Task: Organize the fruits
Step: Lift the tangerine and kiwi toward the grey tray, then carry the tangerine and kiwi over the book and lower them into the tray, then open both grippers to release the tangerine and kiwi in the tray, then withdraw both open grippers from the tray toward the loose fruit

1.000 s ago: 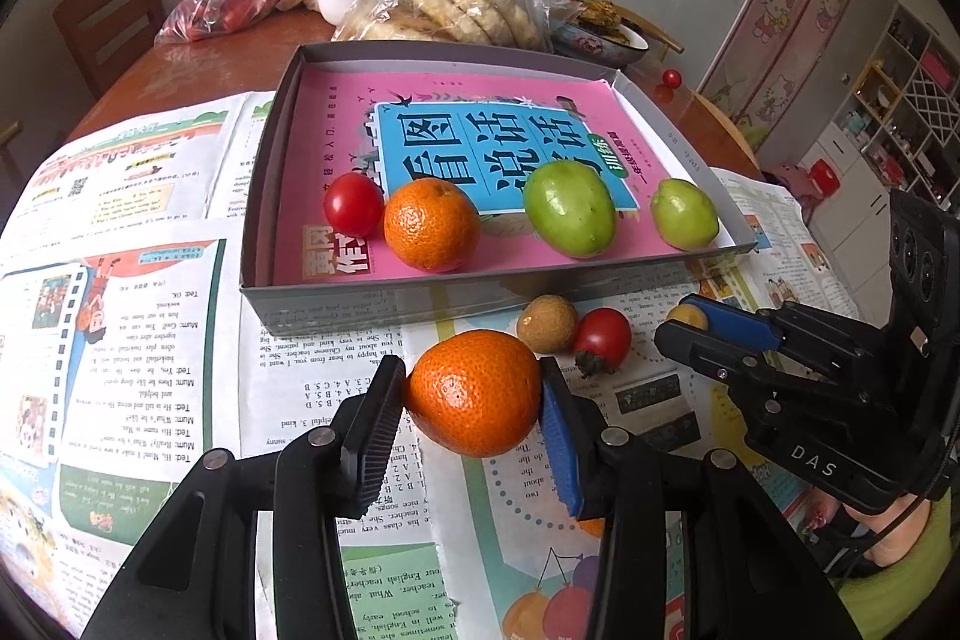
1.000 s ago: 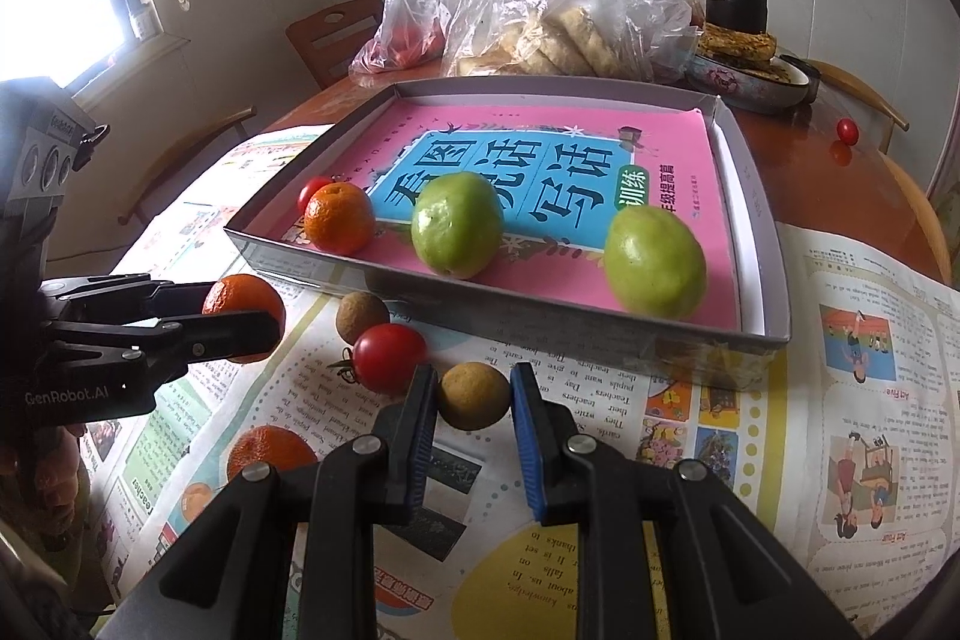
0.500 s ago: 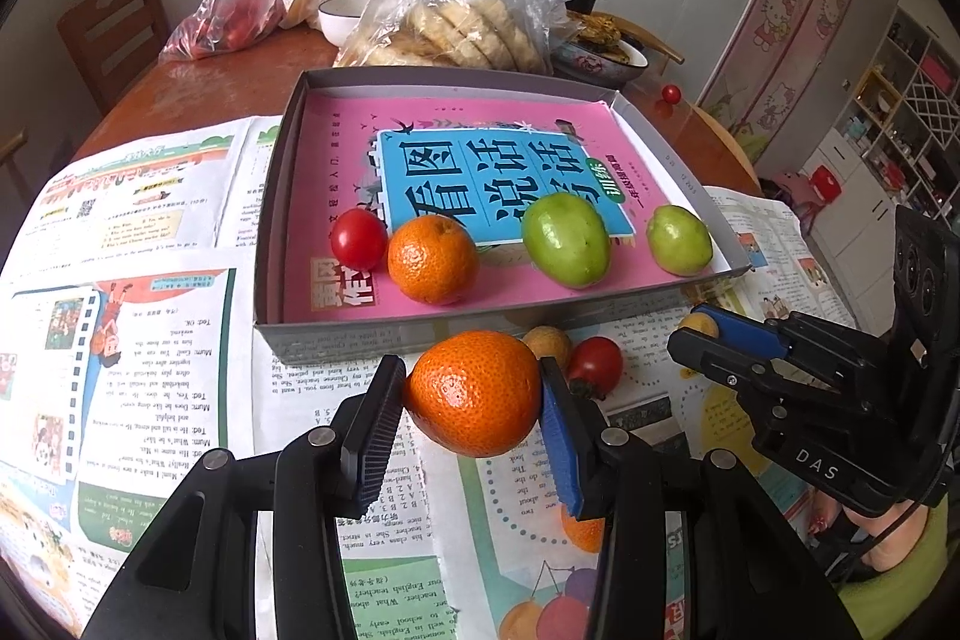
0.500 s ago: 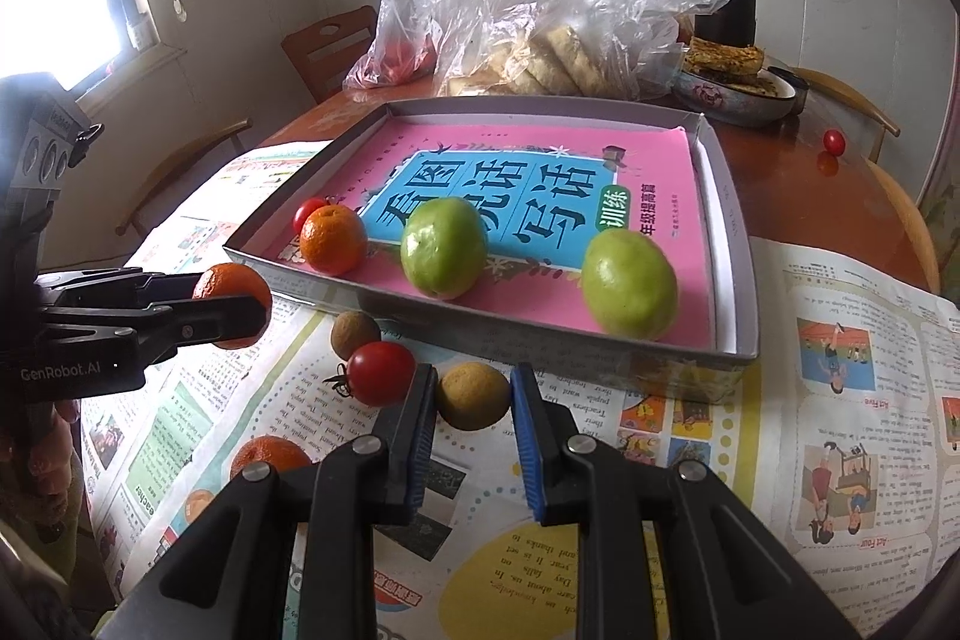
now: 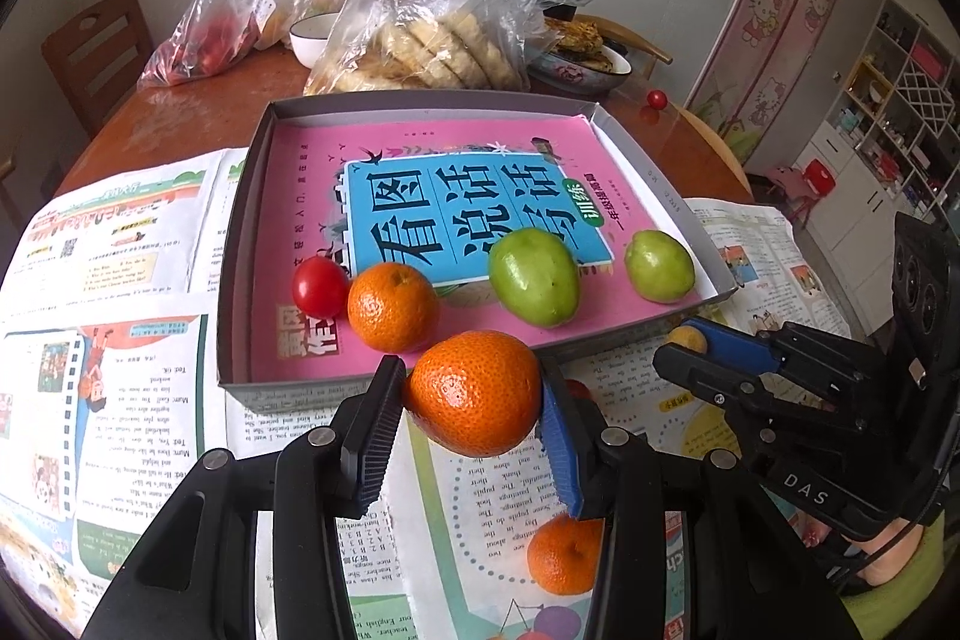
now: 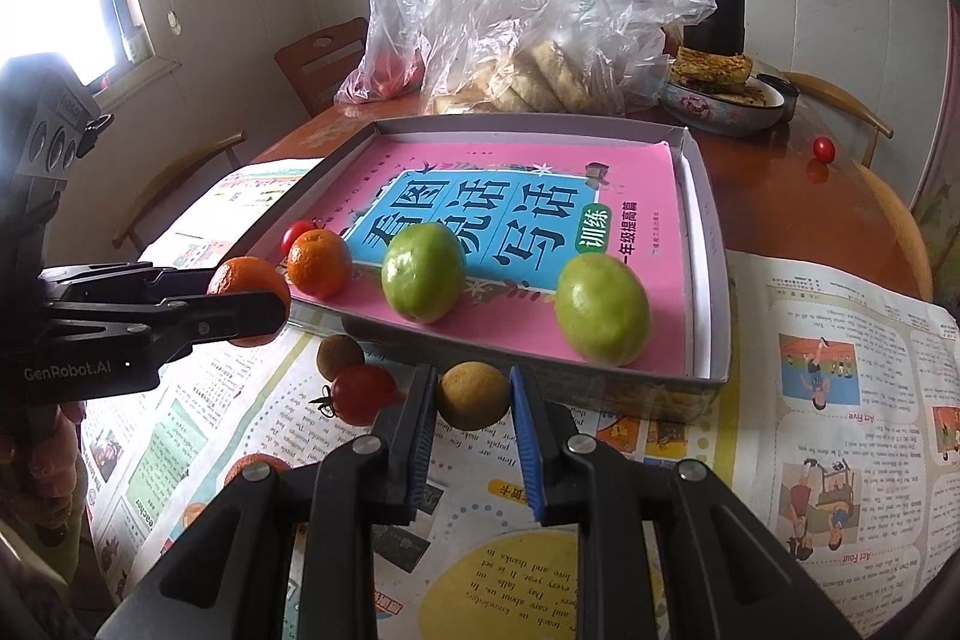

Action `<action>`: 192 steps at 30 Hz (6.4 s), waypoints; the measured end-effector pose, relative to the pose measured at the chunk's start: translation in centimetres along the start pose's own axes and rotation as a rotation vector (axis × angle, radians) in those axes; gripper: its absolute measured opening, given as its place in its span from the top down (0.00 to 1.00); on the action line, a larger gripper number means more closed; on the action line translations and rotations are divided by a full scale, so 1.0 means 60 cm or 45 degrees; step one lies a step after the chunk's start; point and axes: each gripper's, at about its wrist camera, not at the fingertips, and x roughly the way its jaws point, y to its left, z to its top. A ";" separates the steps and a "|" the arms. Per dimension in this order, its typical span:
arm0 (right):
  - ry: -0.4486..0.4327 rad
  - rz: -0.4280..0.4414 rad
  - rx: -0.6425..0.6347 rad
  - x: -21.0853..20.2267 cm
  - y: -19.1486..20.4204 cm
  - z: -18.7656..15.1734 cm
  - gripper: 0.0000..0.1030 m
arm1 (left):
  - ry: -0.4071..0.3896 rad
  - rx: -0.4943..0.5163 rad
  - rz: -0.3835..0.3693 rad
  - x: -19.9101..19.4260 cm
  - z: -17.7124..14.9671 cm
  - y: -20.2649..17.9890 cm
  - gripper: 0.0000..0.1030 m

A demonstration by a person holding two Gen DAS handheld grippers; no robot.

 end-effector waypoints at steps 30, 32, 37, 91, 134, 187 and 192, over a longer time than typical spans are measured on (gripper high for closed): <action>-0.023 -0.004 -0.039 0.035 -0.001 0.049 0.75 | -0.014 0.016 0.033 0.036 0.074 0.004 0.56; -0.019 -0.003 -0.031 0.041 -0.003 0.049 0.75 | -0.008 0.015 0.034 0.041 0.076 0.004 0.56; -0.012 -0.008 -0.027 0.048 -0.006 0.050 0.75 | 0.007 0.002 0.038 0.056 0.079 0.008 0.56; 0.025 0.011 0.055 0.058 -0.021 0.044 0.66 | 0.005 -0.018 0.023 0.073 0.077 0.002 0.55; 0.006 0.000 0.080 0.038 -0.016 0.037 0.57 | 0.026 -0.039 0.066 0.091 0.087 0.020 0.54; -0.034 -0.034 0.014 -0.004 0.022 0.028 0.44 | -0.055 -0.057 0.088 -0.022 0.018 0.018 0.24; -0.035 -0.030 0.004 -0.009 0.029 0.023 0.44 | -0.056 -0.039 0.100 -0.031 0.009 0.016 0.24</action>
